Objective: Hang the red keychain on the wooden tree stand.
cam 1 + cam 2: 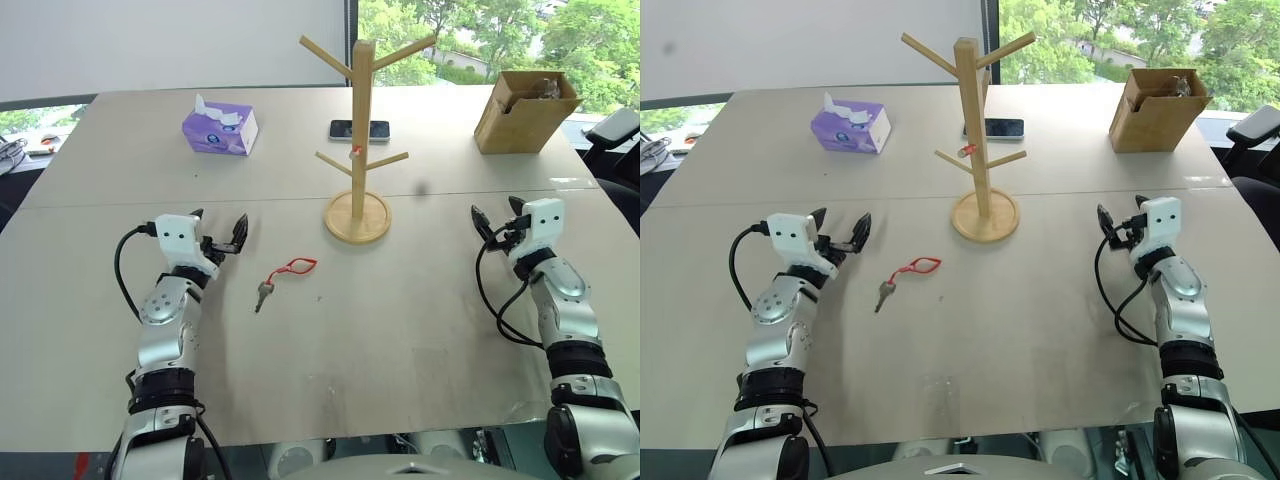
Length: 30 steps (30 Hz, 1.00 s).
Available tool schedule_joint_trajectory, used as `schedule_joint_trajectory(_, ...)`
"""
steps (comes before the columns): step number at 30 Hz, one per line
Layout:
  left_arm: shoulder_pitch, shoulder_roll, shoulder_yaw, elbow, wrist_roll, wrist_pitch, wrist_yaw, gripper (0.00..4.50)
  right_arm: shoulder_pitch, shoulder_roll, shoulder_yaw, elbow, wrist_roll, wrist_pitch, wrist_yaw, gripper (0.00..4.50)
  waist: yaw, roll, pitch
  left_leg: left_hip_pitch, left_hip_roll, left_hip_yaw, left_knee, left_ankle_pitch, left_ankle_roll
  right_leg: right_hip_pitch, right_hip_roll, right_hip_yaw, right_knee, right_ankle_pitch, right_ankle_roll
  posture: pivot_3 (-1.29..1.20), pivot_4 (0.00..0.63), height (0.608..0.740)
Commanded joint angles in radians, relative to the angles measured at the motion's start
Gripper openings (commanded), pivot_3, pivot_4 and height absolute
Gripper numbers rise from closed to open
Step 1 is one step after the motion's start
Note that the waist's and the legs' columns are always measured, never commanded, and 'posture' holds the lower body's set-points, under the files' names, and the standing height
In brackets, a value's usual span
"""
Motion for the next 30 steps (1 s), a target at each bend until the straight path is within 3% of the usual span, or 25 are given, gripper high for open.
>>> schedule_joint_trajectory(1,0.000,0.018,0.024,-0.023,-0.004,-0.011,-0.003,4.50,-0.018,-0.016,-0.017,-0.006,0.011,-0.019,0.006,4.20,0.000,0.000,0.000,0.000,0.000,0.000,0.000,0.000,0.000,0.000,0.000,0.000,0.000,0.000,0.000,0.00,0.150,0.740)
schedule_joint_trajectory(25,0.006,0.019,0.023,-0.013,-0.002,-0.027,-0.011,4.50,-0.012,-0.025,-0.024,-0.005,0.046,-0.004,0.045,4.20,0.000,0.000,0.000,0.000,0.000,0.000,0.000,0.000,0.000,0.000,0.000,0.000,0.000,0.000,0.000,0.00,0.150,0.740)
schedule_joint_trajectory(27,0.007,0.019,0.022,-0.015,-0.002,-0.025,-0.011,4.50,-0.003,-0.030,-0.017,-0.015,0.059,-0.003,0.081,4.20,0.000,0.000,0.000,0.000,0.000,0.000,0.000,0.000,0.000,0.000,0.000,0.000,0.000,0.000,0.000,0.00,0.150,0.740)
schedule_joint_trajectory(30,0.006,0.020,0.018,-0.021,-0.005,-0.017,-0.018,4.50,0.081,-0.066,0.025,-0.136,0.140,0.016,0.298,4.20,0.004,0.000,0.000,0.000,0.000,0.000,0.000,0.000,0.000,0.000,0.000,0.000,0.000,0.000,0.000,0.00,0.150,0.740)
